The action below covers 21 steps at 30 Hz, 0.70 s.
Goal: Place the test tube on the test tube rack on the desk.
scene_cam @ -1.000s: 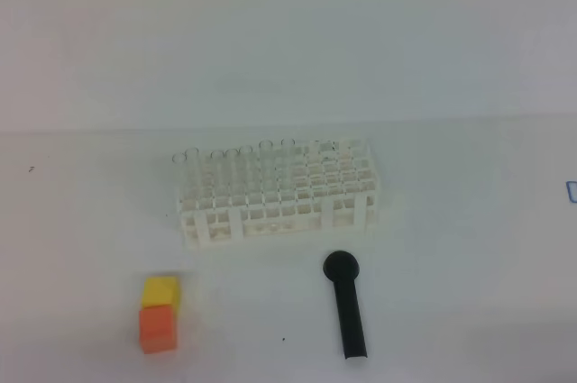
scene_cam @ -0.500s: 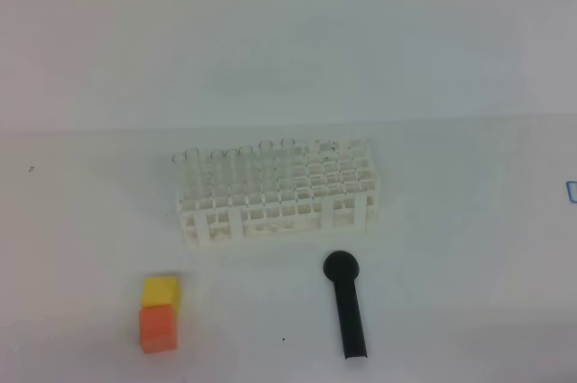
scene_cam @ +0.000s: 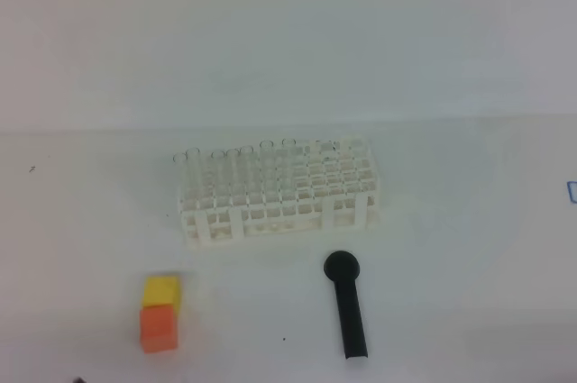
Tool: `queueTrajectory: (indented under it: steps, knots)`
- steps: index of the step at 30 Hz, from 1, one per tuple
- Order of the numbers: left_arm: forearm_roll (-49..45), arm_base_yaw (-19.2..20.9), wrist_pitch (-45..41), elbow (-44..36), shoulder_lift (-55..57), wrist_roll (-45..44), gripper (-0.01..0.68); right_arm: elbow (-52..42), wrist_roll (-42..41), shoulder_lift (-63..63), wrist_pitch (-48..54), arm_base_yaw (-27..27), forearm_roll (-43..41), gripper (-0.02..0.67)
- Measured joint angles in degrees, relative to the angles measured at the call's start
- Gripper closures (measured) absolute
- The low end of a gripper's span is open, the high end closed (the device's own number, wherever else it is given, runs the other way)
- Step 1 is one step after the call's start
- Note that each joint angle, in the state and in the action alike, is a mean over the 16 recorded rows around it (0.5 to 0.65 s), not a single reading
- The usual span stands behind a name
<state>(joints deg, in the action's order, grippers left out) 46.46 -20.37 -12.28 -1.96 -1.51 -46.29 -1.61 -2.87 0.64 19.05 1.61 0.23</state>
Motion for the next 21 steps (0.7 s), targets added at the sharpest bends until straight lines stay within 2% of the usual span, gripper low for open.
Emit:
queueTrajectory:
  steps: [3, 8, 13, 17, 21]
  knots:
    - [-6.41, 3.16, 1.19, 0.02, -0.02, 9.67, 0.674, 0.0, 0.0, 0.0, 0.01, 0.0, 0.08, 0.65]
    - [-20.08, 8.14, 3.04, 0.05, -0.06, 30.82, 0.674, 0.0, 0.0, 0.0, 0.02, 0.0, 0.17, 0.65]
    - [-34.45, 10.85, 2.07, 0.05, -0.09, 49.79, 0.674, 0.0, 0.0, 0.0, 0.02, 0.0, 0.23, 0.65]
    - [-41.9, 11.19, -1.11, 0.07, -0.12, 57.27, 0.674, 0.0, 0.0, 0.0, 0.02, 0.0, 0.26, 0.65]
    - [-43.83, 11.19, -4.09, 0.1, -0.16, 57.02, 0.674, 0.0, 0.0, 0.0, 0.02, 0.0, 0.28, 0.65]
